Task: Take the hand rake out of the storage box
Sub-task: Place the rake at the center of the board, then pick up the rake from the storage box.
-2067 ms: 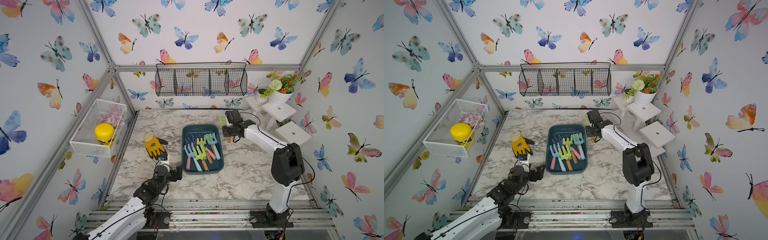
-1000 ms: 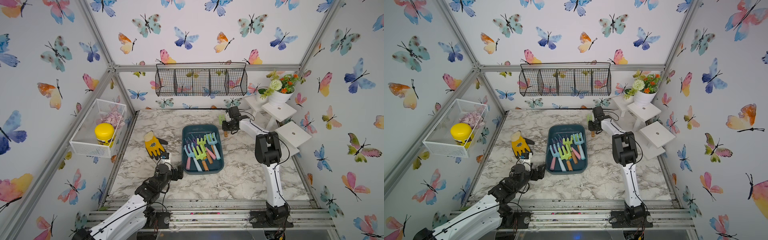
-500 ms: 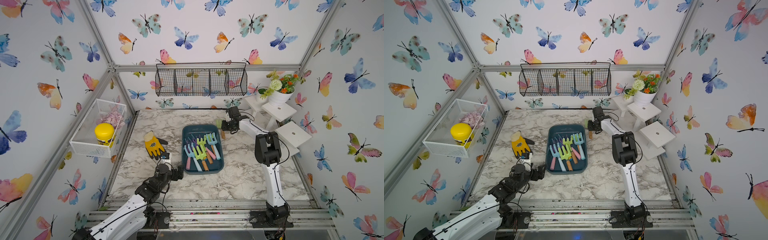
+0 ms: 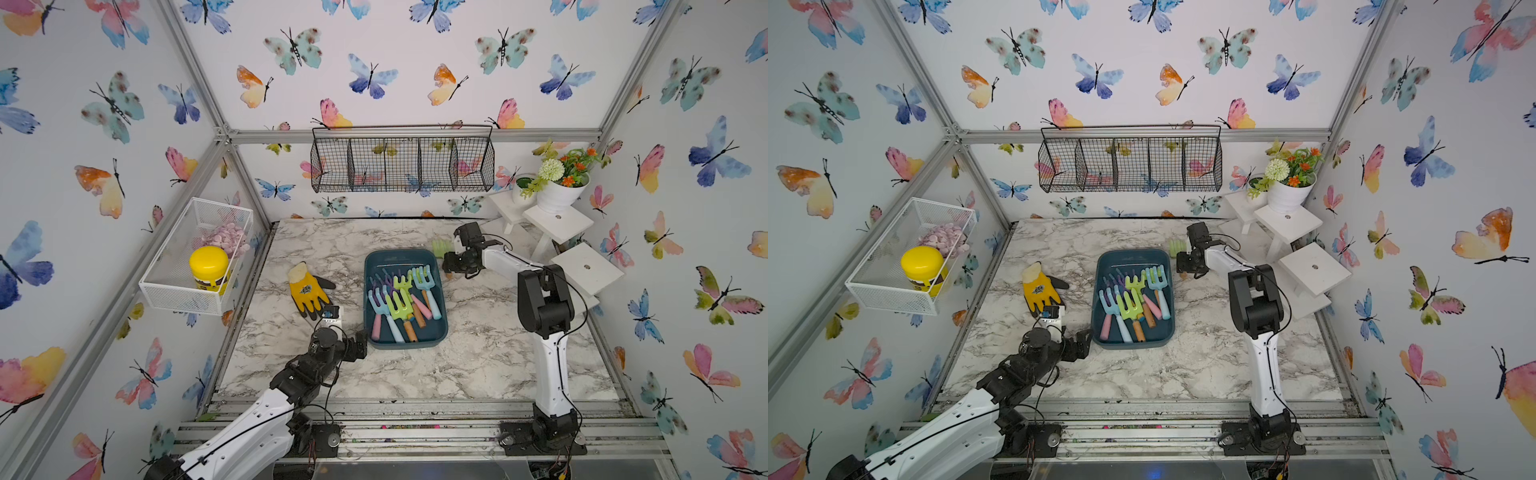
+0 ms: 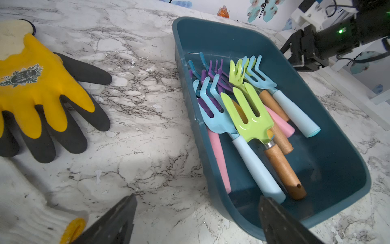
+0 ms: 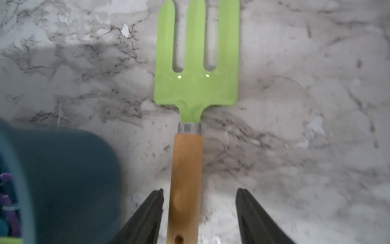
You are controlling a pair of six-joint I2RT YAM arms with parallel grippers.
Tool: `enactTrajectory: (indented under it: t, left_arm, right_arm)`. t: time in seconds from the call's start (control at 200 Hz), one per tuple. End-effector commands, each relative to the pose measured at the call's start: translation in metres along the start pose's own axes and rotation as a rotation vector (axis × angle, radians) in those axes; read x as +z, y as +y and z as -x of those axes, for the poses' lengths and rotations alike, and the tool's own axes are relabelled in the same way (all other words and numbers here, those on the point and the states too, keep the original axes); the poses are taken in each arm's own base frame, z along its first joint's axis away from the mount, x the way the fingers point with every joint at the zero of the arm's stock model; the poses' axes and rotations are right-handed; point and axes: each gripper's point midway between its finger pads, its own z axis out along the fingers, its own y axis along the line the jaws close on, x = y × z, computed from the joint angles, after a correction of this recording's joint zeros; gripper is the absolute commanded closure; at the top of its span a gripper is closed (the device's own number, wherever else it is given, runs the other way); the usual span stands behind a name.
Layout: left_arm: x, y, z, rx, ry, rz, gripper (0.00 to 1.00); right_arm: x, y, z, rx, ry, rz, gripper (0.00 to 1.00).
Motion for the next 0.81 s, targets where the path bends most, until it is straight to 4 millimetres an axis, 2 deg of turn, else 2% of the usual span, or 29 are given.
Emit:
enactTrajectory:
  t: [0.0, 0.105, 0.195, 0.36, 0.516, 0.671, 0.801]
  left_arm:
    - [-0.001, -0.006, 0.014, 0.001, -0.028, -0.014, 0.03]
    - [-0.001, -0.004, 0.014, 0.002, -0.024, 0.001, 0.02]
    - [-0.001, -0.003, 0.016, 0.003, -0.026, 0.007, 0.01]
    - [-0.004, -0.003, 0.022, -0.007, -0.043, 0.014, 0.0]
    - [-0.005, -0.01, 0.042, -0.032, -0.079, 0.003, 0.0]
    - [-0.001, -0.019, 0.059, -0.056, -0.068, -0.003, 0.01]
    - [0.006, -0.026, 0.065, -0.095, -0.012, 0.004, 0.03]
  right_arm:
    - [-0.036, 0.009, 0.011, -0.029, -0.079, 0.02, 0.3]
    - [-0.061, 0.02, 0.004, -0.064, -0.11, 0.031, 0.2]
    - [-0.082, 0.032, -0.005, -0.089, -0.125, 0.054, 0.16]
    - [-0.119, 0.058, -0.034, -0.147, -0.124, 0.126, 0.16]
    - [-0.146, 0.085, -0.067, -0.207, -0.117, 0.183, 0.16]
    - [-0.161, 0.123, -0.1, -0.296, -0.106, 0.227, 0.17]
    - [-0.153, 0.142, -0.124, -0.333, -0.055, 0.229, 0.22]
